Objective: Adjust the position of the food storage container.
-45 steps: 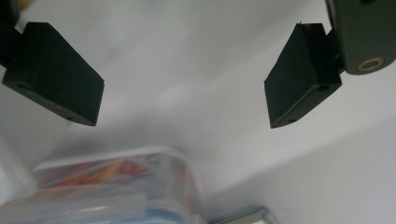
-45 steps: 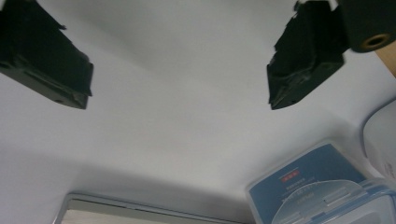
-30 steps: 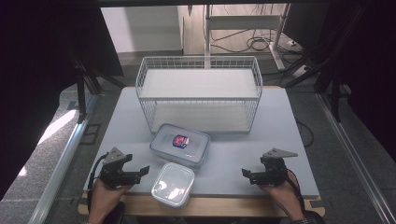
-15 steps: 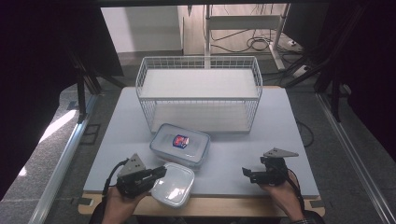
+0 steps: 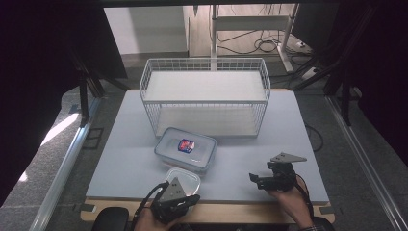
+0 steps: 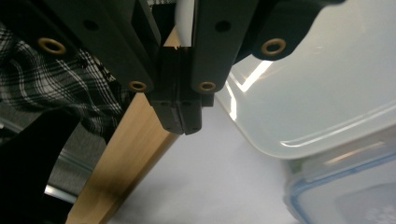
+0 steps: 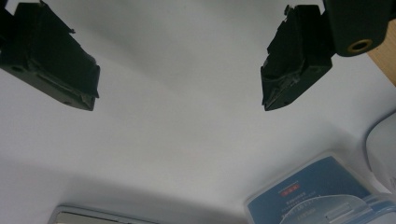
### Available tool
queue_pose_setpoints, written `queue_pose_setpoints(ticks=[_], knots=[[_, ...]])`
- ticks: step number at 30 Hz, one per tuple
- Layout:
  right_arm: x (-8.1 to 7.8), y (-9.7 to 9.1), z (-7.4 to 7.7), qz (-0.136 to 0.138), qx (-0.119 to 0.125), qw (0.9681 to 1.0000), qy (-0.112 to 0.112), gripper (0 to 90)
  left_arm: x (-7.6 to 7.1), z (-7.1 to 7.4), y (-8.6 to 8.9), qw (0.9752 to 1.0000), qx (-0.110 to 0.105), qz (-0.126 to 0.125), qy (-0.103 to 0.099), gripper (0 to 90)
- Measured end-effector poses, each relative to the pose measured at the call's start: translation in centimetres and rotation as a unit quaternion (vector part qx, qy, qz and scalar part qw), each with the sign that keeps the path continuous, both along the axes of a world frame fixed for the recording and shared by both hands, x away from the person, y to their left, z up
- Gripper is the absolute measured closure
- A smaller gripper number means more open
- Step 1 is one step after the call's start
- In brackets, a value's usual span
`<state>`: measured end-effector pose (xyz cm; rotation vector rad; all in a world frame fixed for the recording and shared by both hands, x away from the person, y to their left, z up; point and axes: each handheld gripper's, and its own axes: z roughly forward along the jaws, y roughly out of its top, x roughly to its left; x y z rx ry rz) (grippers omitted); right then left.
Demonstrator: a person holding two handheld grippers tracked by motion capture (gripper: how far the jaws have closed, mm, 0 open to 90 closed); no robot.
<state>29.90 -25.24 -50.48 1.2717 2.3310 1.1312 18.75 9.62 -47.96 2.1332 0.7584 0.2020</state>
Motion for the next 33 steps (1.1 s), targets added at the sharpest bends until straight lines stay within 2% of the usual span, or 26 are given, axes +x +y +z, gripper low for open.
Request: queue_pose_setpoints(ticks=[3,5,6,12,15,16,18,21,27,30,33], knots=[[0.0,0.0,0.0,0.001,-0.001,1.0000,-0.001,13.0,-0.5,-0.4,-0.3,0.9997,0.018,0.011,0.009,90.0],[0.0,0.0,0.0,0.001,-0.001,1.0000,-0.001,13.0,-0.5,-0.5,-0.2,0.9996,0.020,0.014,0.015,90.0],[0.0,0.0,-0.1,0.001,-0.002,1.0000,0.002,13.2,-0.5,-0.7,0.0,0.9994,0.012,0.013,0.028,90.0],[0.1,0.1,-0.1,0.002,-0.007,1.0000,0.002,13.6,-0.6,-0.6,0.2,0.9993,0.011,0.018,0.030,90.0],[0.1,0.0,-0.1,0.001,-0.007,1.0000,0.003,13.7,-0.4,-0.2,0.8,0.9993,0.010,0.029,0.023,90.0],[0.1,0.0,-0.2,0.002,-0.007,1.0000,0.002,13.9,-0.3,-0.1,1.0,0.9989,0.018,0.041,0.017,90.0],[0.1,0.0,-0.2,0.002,-0.008,1.0000,0.002,14.0,-0.2,-0.1,1.4,0.9989,0.003,0.036,0.030,90.0],[0.1,0.1,-0.2,0.001,-0.009,0.9999,0.005,14.0,-0.9,0.3,0.6,0.9996,-0.002,0.014,0.026,90.0],[0.1,0.1,-0.2,0.001,-0.009,0.9999,0.004,14.1,-1.4,-0.5,-0.2,0.9993,0.015,0.011,0.033,90.0],[0.2,0.1,-0.3,0.001,-0.010,0.9999,0.005,14.1,-1.3,-0.8,-0.4,0.9988,0.035,0.019,0.030,90.0],[0.1,0.1,-0.3,0.001,-0.010,0.9999,0.006,14.2,-1.3,-0.9,-0.3,0.9986,0.035,0.021,0.033,90.0]])
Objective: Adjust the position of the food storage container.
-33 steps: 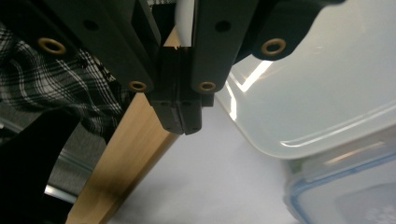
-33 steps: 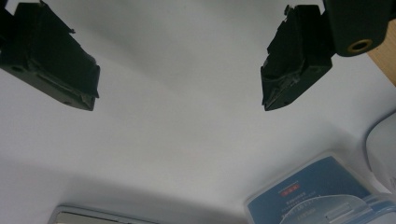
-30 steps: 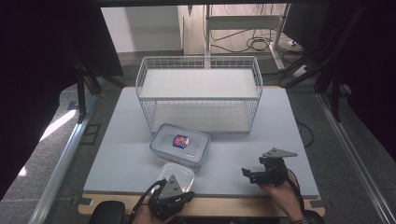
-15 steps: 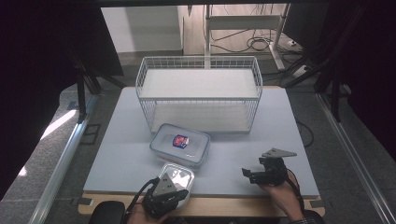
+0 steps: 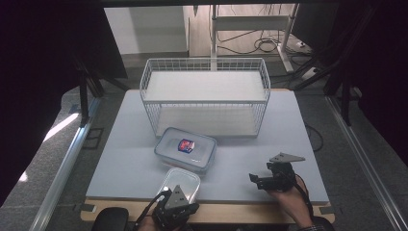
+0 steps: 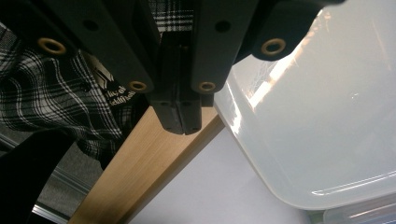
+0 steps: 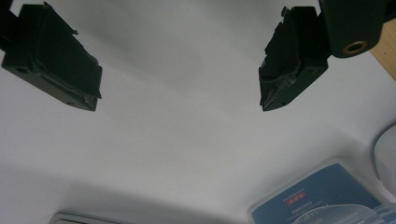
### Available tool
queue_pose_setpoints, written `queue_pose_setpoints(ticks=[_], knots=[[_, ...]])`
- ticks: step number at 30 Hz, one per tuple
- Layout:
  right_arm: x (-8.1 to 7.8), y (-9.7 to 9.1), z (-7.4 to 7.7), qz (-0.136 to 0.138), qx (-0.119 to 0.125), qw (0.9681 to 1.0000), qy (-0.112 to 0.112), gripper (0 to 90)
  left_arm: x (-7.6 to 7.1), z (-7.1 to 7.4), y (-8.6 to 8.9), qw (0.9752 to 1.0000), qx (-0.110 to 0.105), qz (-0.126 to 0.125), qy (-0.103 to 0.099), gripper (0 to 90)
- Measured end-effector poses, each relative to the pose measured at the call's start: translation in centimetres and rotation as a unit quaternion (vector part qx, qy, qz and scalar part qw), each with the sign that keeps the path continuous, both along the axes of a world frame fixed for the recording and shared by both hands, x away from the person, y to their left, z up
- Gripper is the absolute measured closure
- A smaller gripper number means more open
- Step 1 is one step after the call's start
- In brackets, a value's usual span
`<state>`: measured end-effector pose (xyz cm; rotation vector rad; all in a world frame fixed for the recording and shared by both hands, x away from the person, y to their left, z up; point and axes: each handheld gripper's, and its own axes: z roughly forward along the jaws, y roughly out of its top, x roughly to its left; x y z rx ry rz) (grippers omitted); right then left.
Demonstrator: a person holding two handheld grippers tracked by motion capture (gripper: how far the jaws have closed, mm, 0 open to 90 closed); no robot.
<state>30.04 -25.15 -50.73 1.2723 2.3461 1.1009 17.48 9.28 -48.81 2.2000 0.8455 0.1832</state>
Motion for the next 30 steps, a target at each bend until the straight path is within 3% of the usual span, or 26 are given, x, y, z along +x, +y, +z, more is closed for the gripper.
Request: queue_pose_setpoints(ticks=[6,9,16,19,23,30], knots=[[0.0,0.0,0.0,0.000,-0.002,1.0000,-0.001,14.2,0.4,-0.2,0.6,0.9998,0.011,0.017,0.000,90.0],[0.0,-0.1,0.0,0.000,-0.002,1.0000,0.000,14.4,0.8,-0.3,1.3,0.9996,0.004,0.028,0.004,90.0],[0.0,-0.1,0.0,0.000,-0.001,1.0000,-0.001,14.5,1.0,-0.3,1.7,0.9996,0.002,0.026,0.008,90.0],[0.0,-0.1,0.0,0.000,-0.001,1.0000,0.000,14.5,1.1,-0.2,2.4,0.9985,0.020,0.050,-0.005,90.0],[0.1,-0.1,0.0,0.000,-0.001,1.0000,0.001,14.6,1.9,-0.3,4.0,0.9968,0.021,0.077,-0.003,90.0],[0.1,-0.1,-0.1,0.001,-0.002,1.0000,0.001,14.6,2.6,-0.4,5.5,0.9953,0.019,0.094,-0.001,90.0]])
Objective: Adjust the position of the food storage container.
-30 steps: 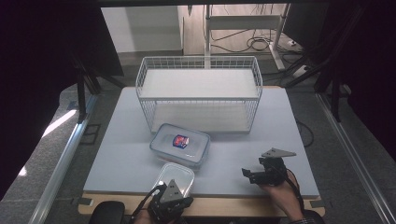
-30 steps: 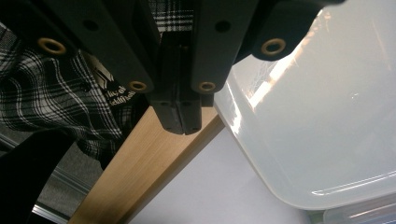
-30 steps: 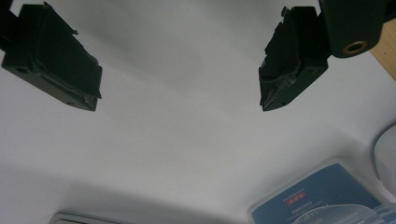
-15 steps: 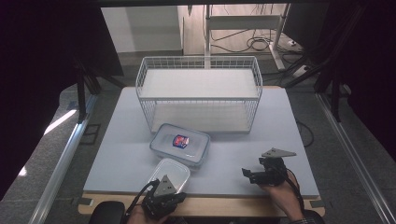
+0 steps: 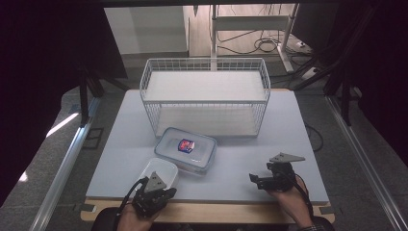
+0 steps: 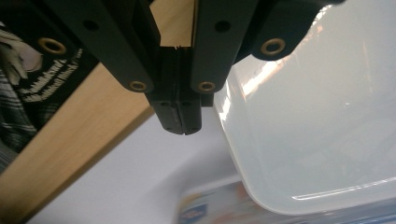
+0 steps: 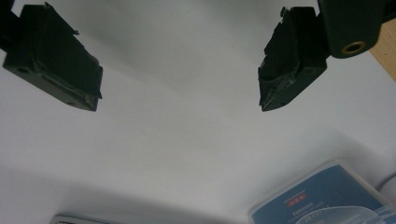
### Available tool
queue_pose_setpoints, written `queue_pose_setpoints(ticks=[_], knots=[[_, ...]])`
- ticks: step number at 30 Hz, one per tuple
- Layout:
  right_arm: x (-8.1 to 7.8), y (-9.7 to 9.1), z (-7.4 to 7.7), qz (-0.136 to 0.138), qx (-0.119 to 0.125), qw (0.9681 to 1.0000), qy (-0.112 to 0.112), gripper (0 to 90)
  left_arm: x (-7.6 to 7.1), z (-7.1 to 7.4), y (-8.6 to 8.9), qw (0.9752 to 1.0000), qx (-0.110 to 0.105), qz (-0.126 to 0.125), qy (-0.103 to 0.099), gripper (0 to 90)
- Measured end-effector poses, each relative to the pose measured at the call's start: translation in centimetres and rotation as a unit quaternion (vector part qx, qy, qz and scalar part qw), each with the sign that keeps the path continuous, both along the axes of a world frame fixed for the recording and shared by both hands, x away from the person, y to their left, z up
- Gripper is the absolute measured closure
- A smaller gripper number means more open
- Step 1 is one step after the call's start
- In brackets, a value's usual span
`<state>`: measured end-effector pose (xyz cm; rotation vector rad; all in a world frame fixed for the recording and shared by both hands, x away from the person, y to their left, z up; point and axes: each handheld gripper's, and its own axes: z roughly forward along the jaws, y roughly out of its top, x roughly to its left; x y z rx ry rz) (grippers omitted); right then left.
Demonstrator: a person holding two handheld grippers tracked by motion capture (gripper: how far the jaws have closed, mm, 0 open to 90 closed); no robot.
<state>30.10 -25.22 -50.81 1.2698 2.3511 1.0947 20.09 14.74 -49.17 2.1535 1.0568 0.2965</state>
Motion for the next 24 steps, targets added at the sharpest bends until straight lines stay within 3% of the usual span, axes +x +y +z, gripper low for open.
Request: queue_pose_setpoints(ticks=[16,21,24], knots=[[0.0,0.2,-0.1,0.005,0.002,1.0000,0.005,15.2,2.6,-0.4,4.5,0.9986,0.013,0.047,-0.019,90.0],[0.0,0.2,-0.1,0.005,0.003,1.0000,0.005,15.3,2.1,0.0,5.2,0.9987,-0.004,0.046,-0.020,89.9],[0.0,0.1,0.0,0.003,0.003,1.0000,0.003,15.3,1.5,0.1,5.6,0.9985,-0.013,0.053,-0.008,89.3]])
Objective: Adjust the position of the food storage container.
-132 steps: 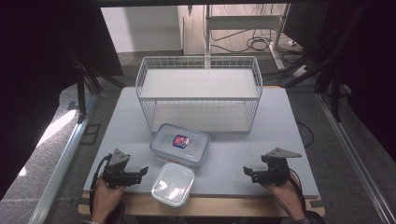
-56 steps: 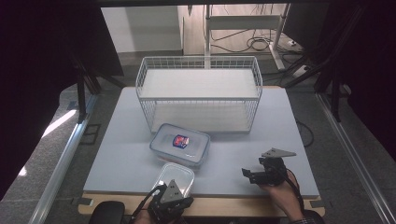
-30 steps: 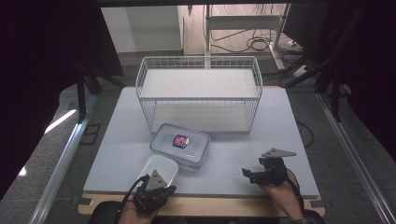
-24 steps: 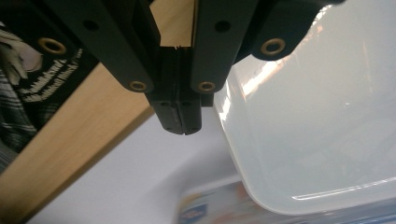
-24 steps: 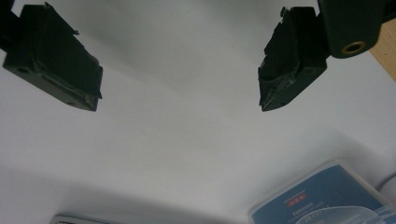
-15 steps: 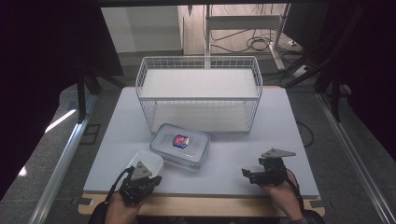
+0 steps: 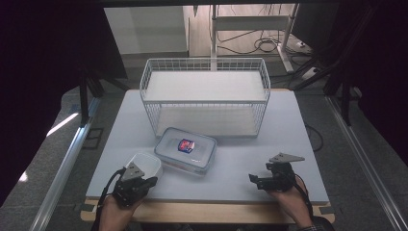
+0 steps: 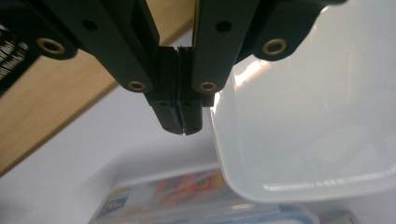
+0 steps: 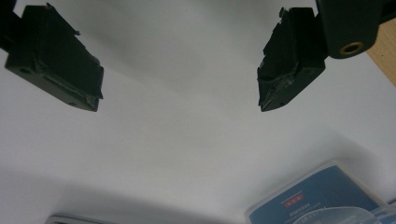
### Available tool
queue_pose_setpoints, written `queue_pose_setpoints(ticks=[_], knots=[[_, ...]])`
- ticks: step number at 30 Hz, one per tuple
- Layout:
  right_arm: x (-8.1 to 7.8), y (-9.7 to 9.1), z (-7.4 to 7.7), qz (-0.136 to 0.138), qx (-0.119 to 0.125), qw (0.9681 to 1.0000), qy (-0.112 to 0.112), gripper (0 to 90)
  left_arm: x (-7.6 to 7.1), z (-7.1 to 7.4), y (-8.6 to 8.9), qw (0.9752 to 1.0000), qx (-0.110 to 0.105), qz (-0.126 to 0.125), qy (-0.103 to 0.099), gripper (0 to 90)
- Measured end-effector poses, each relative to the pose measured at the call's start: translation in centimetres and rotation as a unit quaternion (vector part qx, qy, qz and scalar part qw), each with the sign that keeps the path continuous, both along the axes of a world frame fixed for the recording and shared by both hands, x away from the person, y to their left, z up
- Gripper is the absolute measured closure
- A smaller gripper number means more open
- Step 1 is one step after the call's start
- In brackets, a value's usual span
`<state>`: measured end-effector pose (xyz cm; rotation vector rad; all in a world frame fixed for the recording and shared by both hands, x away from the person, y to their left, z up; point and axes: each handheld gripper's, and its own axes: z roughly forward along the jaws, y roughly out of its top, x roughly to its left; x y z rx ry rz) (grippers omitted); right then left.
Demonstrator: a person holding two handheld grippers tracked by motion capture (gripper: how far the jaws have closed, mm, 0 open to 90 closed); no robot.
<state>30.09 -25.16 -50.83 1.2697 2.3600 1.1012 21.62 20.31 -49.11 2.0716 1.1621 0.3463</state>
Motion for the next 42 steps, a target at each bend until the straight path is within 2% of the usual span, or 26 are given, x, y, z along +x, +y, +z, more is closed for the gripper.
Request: queue_pose_setpoints(ticks=[2,6,8,13,19,22,24,26,29,33,36,38,42], knots=[[0.0,0.0,0.0,-0.001,0.000,1.0000,0.000,15.3,-0.3,-0.3,0.0,0.9999,0.004,0.003,0.014,89.1],[0.0,0.0,0.0,-0.001,-0.002,1.0000,-0.003,15.3,-0.4,-0.3,0.1,0.9998,0.009,0.009,0.013,90.0],[0.0,0.0,0.0,0.000,-0.002,1.0000,-0.002,15.3,-0.2,-0.4,0.5,0.9999,0.002,0.009,0.011,90.0],[0.0,0.1,0.0,0.000,0.000,1.0000,0.001,15.4,0.5,-0.5,1.4,0.9997,0.007,0.022,0.003,90.0],[0.0,0.2,-0.1,0.004,0.000,1.0000,0.002,15.8,1.9,-0.7,2.7,0.9991,0.020,0.035,-0.010,90.0],[0.0,0.2,-0.1,0.005,0.000,1.0000,0.003,16.1,3.2,-0.9,3.8,0.9987,0.026,0.039,-0.018,90.0],[0.0,0.3,-0.1,0.006,0.000,1.0000,0.003,16.3,3.5,-0.9,4.0,0.9987,0.026,0.041,-0.019,90.0],[0.0,0.3,-0.2,0.007,0.000,1.0000,0.003,16.5,4.4,-1.0,4.6,0.9981,0.035,0.044,-0.025,90.0],[0.1,0.3,-0.2,0.007,0.001,1.0000,0.004,17.0,5.4,-1.1,5.2,0.9975,0.035,0.052,-0.032,90.0],[0.1,0.4,-0.1,0.015,0.007,0.9999,-0.001,20.6,6.0,-1.2,4.8,0.9964,0.046,0.058,-0.042,88.6],[0.0,0.7,0.1,0.021,0.013,0.9997,-0.008,24.4,6.5,-0.8,3.2,0.9961,0.048,0.052,-0.052,88.5],[-0.2,0.9,0.2,0.026,0.014,0.9995,-0.013,27.3,6.8,-0.8,2.6,0.9960,0.051,0.052,-0.051,88.9],[-0.3,1.0,0.3,0.031,0.012,0.9993,-0.017,30.3,8.0,-1.1,1.2,0.9951,0.072,0.055,-0.038,89.5]])
